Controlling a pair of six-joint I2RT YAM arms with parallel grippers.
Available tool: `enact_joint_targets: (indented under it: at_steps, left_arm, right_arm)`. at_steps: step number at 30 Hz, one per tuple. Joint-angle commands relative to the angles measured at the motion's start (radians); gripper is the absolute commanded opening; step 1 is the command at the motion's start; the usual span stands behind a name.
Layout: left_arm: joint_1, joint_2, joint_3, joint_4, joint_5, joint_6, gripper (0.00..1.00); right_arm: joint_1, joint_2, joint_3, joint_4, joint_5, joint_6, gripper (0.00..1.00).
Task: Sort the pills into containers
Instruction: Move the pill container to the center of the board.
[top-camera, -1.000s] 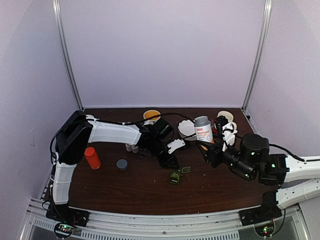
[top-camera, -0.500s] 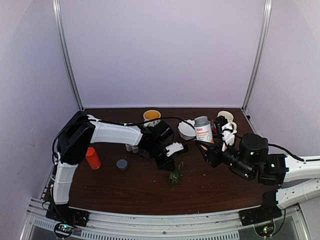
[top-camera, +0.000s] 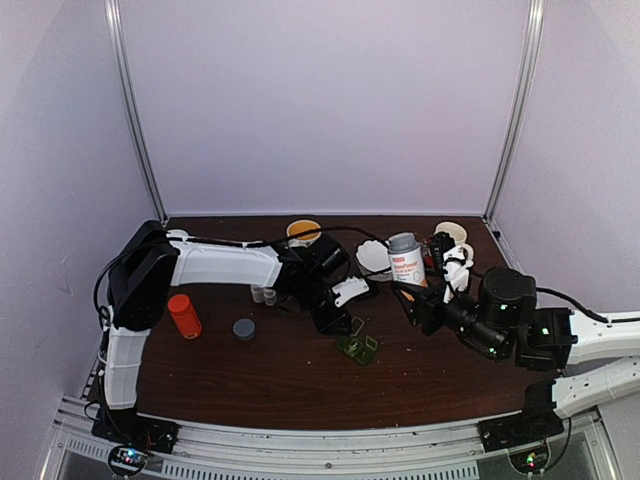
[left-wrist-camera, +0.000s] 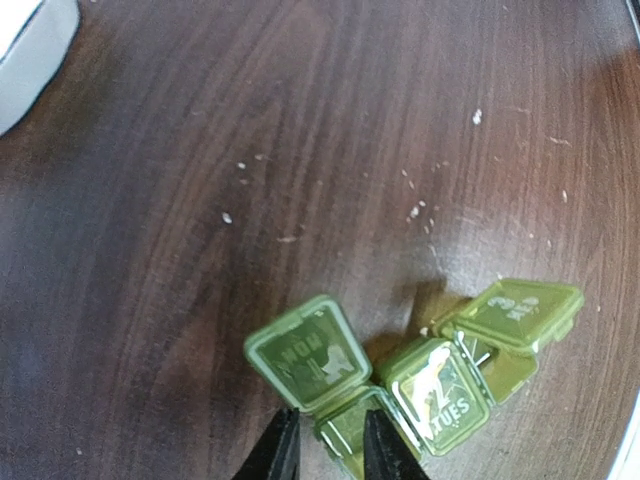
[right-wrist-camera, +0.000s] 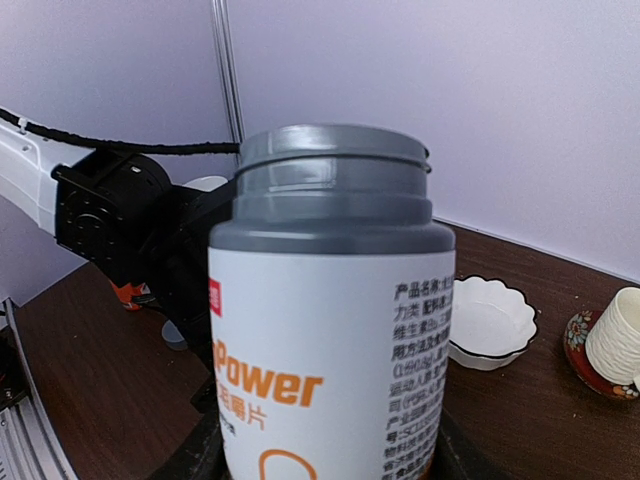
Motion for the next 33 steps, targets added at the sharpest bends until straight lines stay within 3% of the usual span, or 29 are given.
enact_joint_targets:
  at_steps: [1,6,12,33]
  left_arm:
    - [-0.004,0.007,0.058,-0.026,-0.068,-0.055,0.25]
    - [-0.004,0.001,0.061,-0.074,-0.128,-0.142,0.26]
    - [-0.004,-0.032,-0.038,0.002,-0.081,-0.248,0.28]
    - [-0.032,-0.129,-0.08,0.022,-0.089,-0.401,0.3]
  right_arm:
    - [-0.005,-0.019,0.015,0.013,0.002,-0.001,0.0]
    - [-0.006,-0.036,0.0,0.007,0.003,0.005,0.0]
    - [-0.007,-0.058,-0.018,-0.016,0.008,0.009,0.0]
    - [-0.009,-0.074,-0.036,-0.02,0.01,0.018,0.0]
